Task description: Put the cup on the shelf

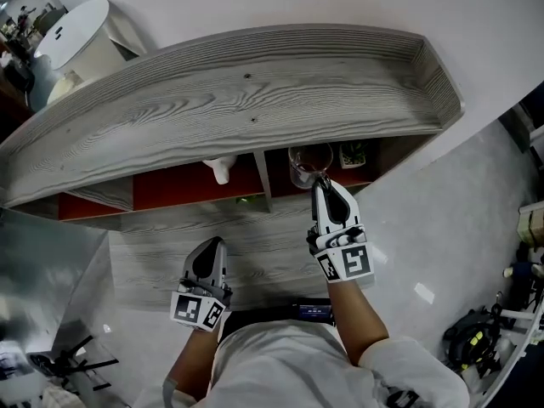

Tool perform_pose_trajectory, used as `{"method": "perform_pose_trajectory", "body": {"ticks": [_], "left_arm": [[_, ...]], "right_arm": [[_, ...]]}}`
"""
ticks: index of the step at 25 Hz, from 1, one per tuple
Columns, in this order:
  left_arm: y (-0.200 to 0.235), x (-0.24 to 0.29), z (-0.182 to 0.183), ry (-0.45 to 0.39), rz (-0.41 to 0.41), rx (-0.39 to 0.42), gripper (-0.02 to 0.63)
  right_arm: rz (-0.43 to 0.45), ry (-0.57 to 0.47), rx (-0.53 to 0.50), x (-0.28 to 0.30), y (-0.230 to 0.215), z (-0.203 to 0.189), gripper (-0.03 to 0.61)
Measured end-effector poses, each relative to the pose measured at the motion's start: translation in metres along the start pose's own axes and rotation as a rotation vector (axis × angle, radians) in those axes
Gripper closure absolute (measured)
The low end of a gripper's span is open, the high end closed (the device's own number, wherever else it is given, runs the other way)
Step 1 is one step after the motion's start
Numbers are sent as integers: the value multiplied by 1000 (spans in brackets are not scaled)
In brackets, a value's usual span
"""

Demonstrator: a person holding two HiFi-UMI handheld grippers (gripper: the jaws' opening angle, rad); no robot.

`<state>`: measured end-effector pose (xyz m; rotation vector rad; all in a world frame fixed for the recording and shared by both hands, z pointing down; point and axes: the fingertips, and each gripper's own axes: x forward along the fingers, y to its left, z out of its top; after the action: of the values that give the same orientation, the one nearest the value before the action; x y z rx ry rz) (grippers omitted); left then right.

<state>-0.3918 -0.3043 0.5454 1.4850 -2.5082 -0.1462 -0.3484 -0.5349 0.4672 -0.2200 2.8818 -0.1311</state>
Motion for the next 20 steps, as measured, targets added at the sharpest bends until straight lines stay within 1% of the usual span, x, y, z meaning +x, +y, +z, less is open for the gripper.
{"method": "perform_pose_trajectory", "body": {"ticks": [13,20], "left_arm": [[17,3,-5,14,21,-9,601],[20,3,-6,18,21,-12,601]], "right_arm": [[-7,21,0,23,-2,-16,534],[-8,47,-49,26,3,-19,534]]}}
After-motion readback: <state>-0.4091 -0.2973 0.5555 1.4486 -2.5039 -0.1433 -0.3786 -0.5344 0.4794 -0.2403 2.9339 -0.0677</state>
